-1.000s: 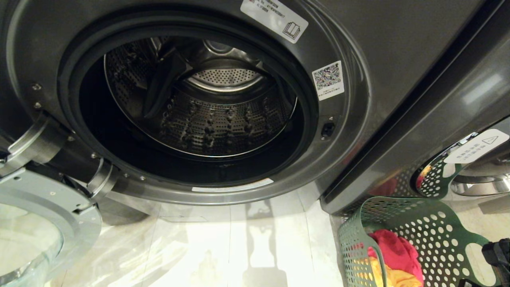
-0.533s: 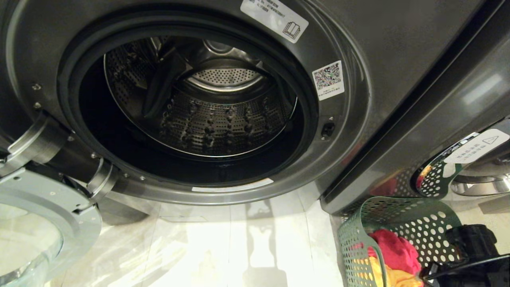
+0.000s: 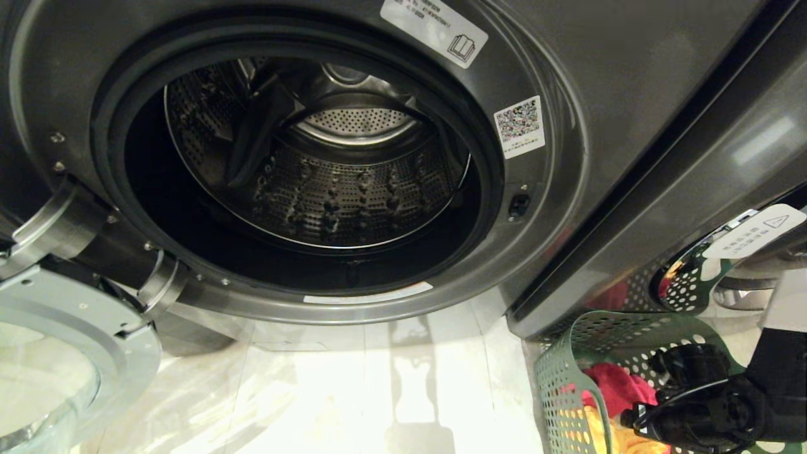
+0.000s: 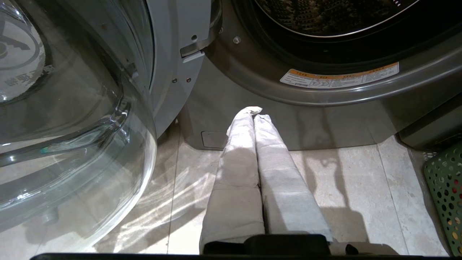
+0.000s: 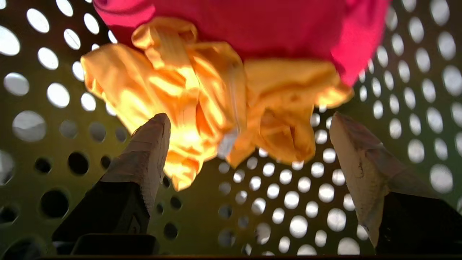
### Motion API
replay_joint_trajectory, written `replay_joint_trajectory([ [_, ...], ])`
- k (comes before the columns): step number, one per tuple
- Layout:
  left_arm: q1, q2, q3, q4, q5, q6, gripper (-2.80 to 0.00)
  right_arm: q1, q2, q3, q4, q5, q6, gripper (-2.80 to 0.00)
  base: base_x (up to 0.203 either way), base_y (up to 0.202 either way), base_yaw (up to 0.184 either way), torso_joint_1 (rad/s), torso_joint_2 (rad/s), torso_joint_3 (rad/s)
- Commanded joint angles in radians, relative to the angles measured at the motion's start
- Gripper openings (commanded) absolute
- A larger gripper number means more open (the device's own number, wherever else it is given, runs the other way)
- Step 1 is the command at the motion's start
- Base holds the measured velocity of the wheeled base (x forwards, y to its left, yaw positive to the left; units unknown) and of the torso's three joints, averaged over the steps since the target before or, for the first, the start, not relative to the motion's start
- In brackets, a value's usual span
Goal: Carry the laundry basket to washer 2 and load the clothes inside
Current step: Place the clothes into the washing machine
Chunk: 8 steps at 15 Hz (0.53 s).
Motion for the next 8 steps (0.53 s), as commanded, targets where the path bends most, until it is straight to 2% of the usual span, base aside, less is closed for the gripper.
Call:
replay_joint_trajectory([
  [1, 0.0, 0.0, 0.04, -0.001, 0.001, -0.001, -2.8, -0.002, 0.097, -0.039, -0.038, 0.009, -0.068, 0.0, 0.0, 0.0, 0.0, 0.0, 0.0, 0.0],
  [5, 0.0, 0.0, 0.04, -0.001, 0.001, -0.001, -2.8, -0.02, 0.212, -0.066, -0.183, 0.074, -0.223, 0.0, 0.0, 0.0, 0.0, 0.0, 0.0, 0.0],
  [8, 0.0, 0.0, 0.04, -0.001, 0.001, -0.001, -2.8, -0.026, 0.274, -0.1, -0.247, 0.104, -0.283, 0.0, 0.0, 0.0, 0.0, 0.0, 0.0, 0.0],
])
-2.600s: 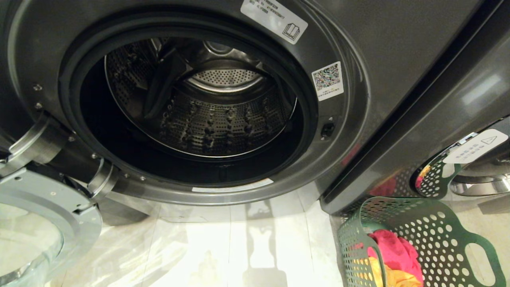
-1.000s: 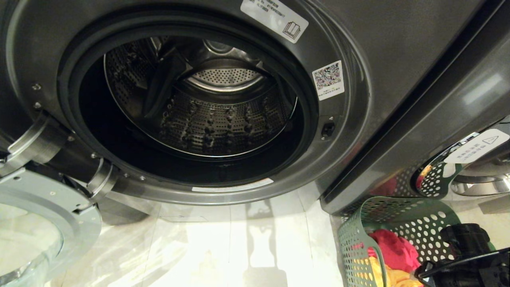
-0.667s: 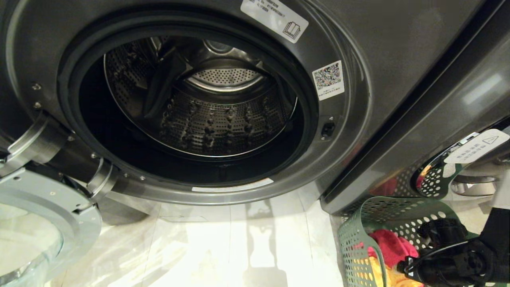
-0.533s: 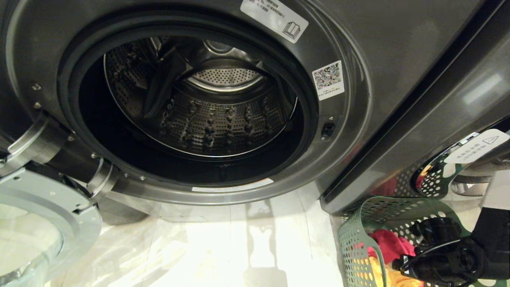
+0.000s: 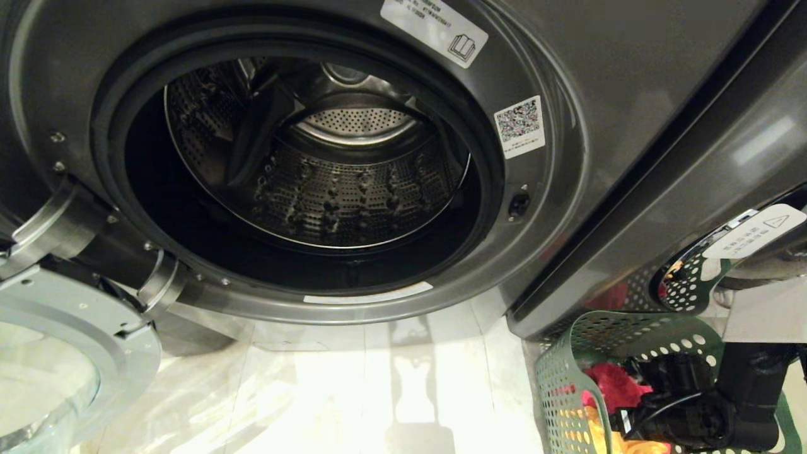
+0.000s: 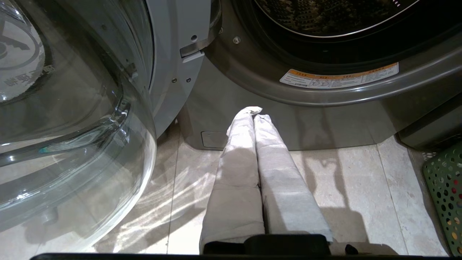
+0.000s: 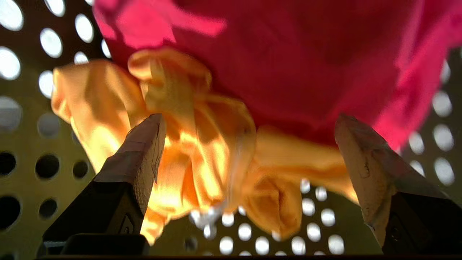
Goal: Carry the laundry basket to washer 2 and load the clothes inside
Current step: Place the clothes into the washing machine
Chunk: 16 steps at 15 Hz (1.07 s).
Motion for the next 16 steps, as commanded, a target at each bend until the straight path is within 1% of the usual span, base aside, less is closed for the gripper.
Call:
replay_joint_trajectory([
  [1, 0.0, 0.0, 0.04, -0.001, 0.001, 0.0, -2.8, -0.002, 0.078, -0.025, -0.06, 0.046, -0.012, 0.0, 0.0, 0.0, 0.0, 0.0, 0.0, 0.0],
  [3, 0.0, 0.0, 0.04, -0.001, 0.001, 0.0, -2.8, -0.003, 0.116, -0.055, -0.091, 0.069, -0.02, 0.0, 0.0, 0.0, 0.0, 0.0, 0.0, 0.0],
  [4, 0.0, 0.0, 0.04, -0.001, 0.001, 0.0, -2.8, -0.005, 0.135, -0.078, -0.093, 0.069, -0.047, 0.0, 0.0, 0.0, 0.0, 0.0, 0.0, 0.0],
  [7, 0.0, 0.0, 0.04, -0.001, 0.001, 0.0, -2.8, -0.043, 0.144, -0.115, -0.093, 0.067, -0.174, 0.0, 0.0, 0.0, 0.0, 0.0, 0.0, 0.0],
  [8, 0.0, 0.001, 0.04, -0.001, 0.001, 0.0, -2.8, -0.06, 0.126, -0.112, -0.093, 0.07, -0.236, 0.0, 0.0, 0.0, 0.0, 0.0, 0.0, 0.0],
  [9, 0.0, 0.0, 0.04, -0.001, 0.001, 0.0, -2.8, -0.077, 0.101, -0.101, -0.092, 0.079, -0.308, 0.0, 0.0, 0.0, 0.0, 0.0, 0.0, 0.0],
  [10, 0.0, 0.0, 0.04, -0.001, 0.001, 0.0, -2.8, -0.097, 0.078, -0.082, -0.091, 0.099, -0.354, 0.0, 0.0, 0.0, 0.0, 0.0, 0.0, 0.0],
  [13, 0.0, 0.0, 0.04, -0.001, 0.001, 0.0, -2.8, -0.123, 0.036, -0.016, -0.09, 0.112, -0.459, 0.0, 0.0, 0.0, 0.0, 0.0, 0.0, 0.0],
  [16, 0.0, 0.0, 0.04, -0.001, 0.001, 0.0, -2.8, -0.128, -0.005, 0.051, -0.089, 0.133, -0.544, 0.0, 0.0, 0.0, 0.0, 0.0, 0.0, 0.0],
])
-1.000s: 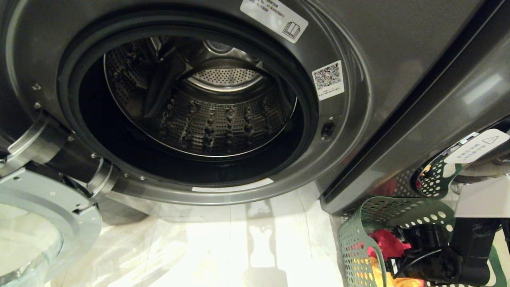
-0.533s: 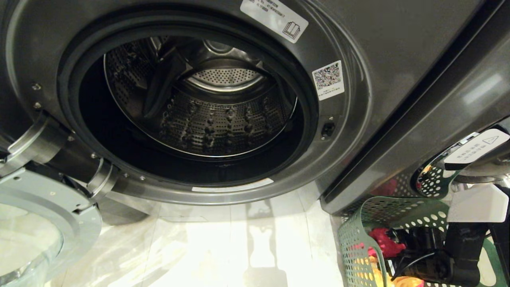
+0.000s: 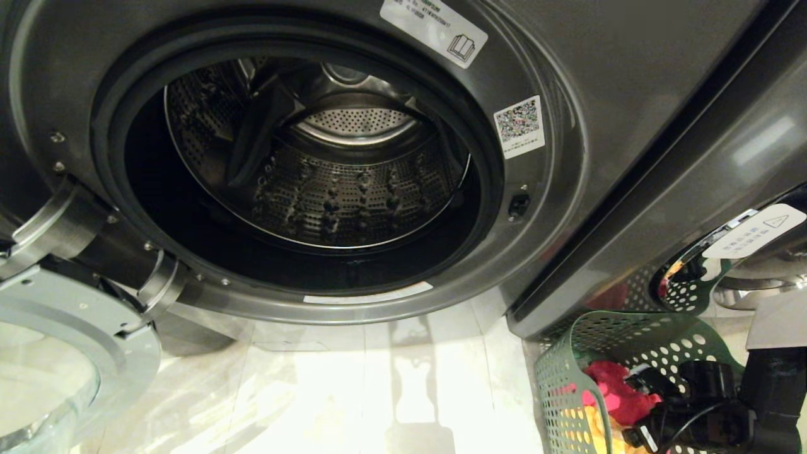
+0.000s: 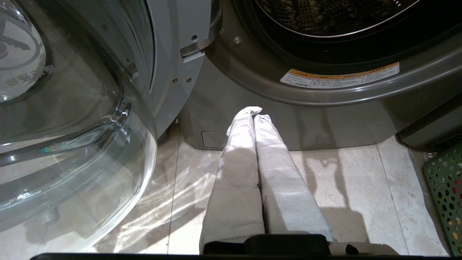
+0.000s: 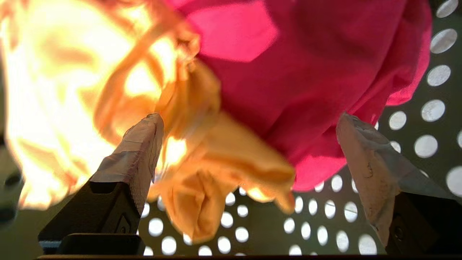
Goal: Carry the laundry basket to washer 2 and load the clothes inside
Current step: Place the clothes into the washing machine
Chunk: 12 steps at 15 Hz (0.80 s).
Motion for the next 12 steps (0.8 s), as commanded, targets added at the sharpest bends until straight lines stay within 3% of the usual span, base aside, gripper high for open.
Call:
replay_joint_trajectory([
  [1, 0.0, 0.0, 0.04, -0.001, 0.0, -0.001, -2.8, 0.0, -0.024, 0.03, -0.005, 0.005, -0.044, 0.0, 0.0, 0.0, 0.0, 0.0, 0.0, 0.0],
  [5, 0.0, 0.0, 0.04, -0.001, 0.0, -0.001, -2.8, 0.003, 0.049, -0.005, -0.011, -0.001, -0.131, 0.0, 0.0, 0.0, 0.0, 0.0, 0.0, 0.0],
  [12, 0.0, 0.0, 0.04, -0.001, 0.0, -0.001, -2.8, 0.002, 0.226, -0.211, -0.07, -0.03, -0.218, 0.0, 0.0, 0.0, 0.0, 0.0, 0.0, 0.0],
])
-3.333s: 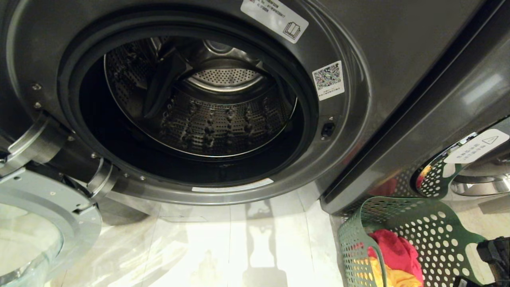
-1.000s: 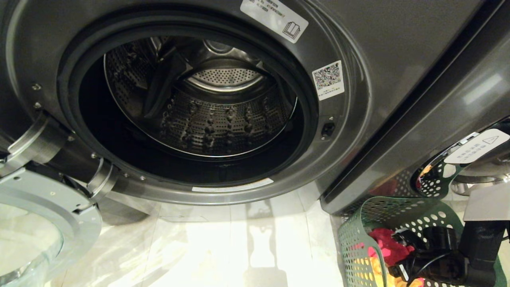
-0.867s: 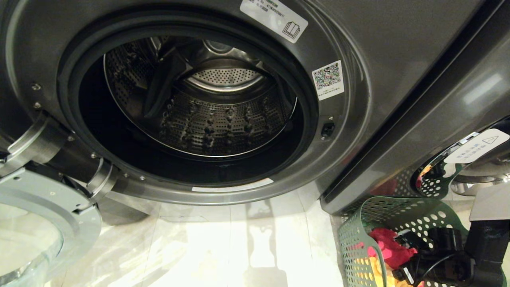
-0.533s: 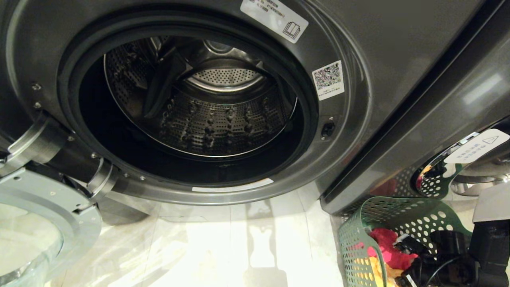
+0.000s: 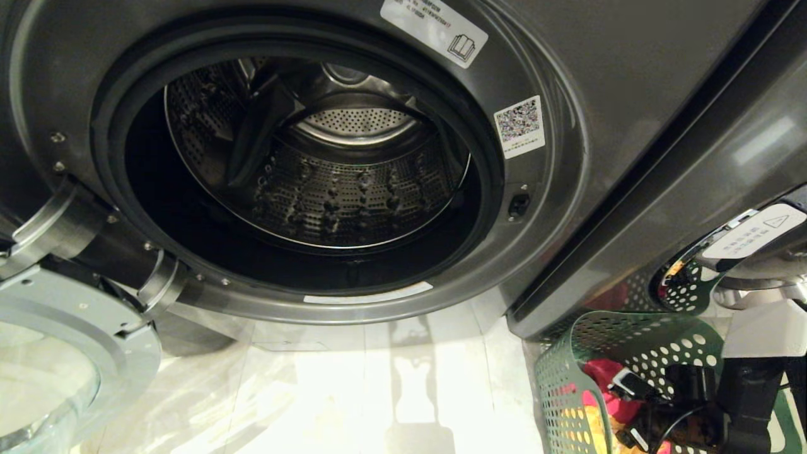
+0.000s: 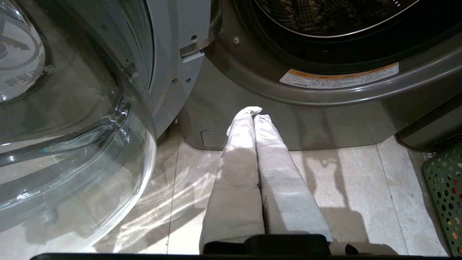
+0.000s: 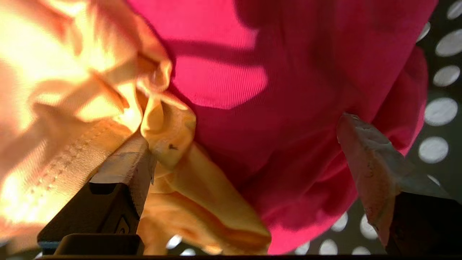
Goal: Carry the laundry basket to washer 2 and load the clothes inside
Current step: Place the clothes into the washing machine
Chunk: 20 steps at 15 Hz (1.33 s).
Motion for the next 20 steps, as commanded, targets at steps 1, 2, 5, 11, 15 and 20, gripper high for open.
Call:
replay_joint_trajectory([
  [1, 0.0, 0.0, 0.04, -0.001, 0.0, -0.001, -2.8, 0.001, 0.072, -0.053, -0.022, -0.008, -0.021, 0.0, 0.0, 0.0, 0.0, 0.0, 0.0, 0.0],
  [2, 0.0, 0.0, 0.04, -0.001, 0.0, -0.001, -2.8, 0.001, 0.078, -0.053, -0.023, -0.01, -0.023, 0.0, 0.0, 0.0, 0.0, 0.0, 0.0, 0.0],
  [5, 0.0, 0.0, 0.04, -0.001, 0.0, -0.001, -2.8, 0.0, 0.109, -0.082, -0.025, -0.006, -0.022, 0.0, 0.0, 0.0, 0.0, 0.0, 0.0, 0.0],
  [11, 0.0, 0.0, 0.04, -0.001, 0.0, -0.001, -2.8, -0.005, 0.126, -0.064, -0.025, -0.009, -0.021, -2.8, 0.0, 0.0, 0.0, 0.0, 0.0, 0.0],
  [15, 0.0, 0.0, 0.04, -0.001, 0.0, -0.001, -2.8, -0.01, 0.118, -0.064, -0.023, -0.009, -0.015, -2.8, 0.0, 0.0, 0.0, 0.0, 0.0, 0.0],
  [20, 0.0, 0.0, 0.04, -0.001, 0.0, -0.001, -2.8, -0.025, 0.028, 0.021, -0.018, -0.006, -0.003, -2.8, 0.0, 0.0, 0.0, 0.0, 0.0, 0.0],
])
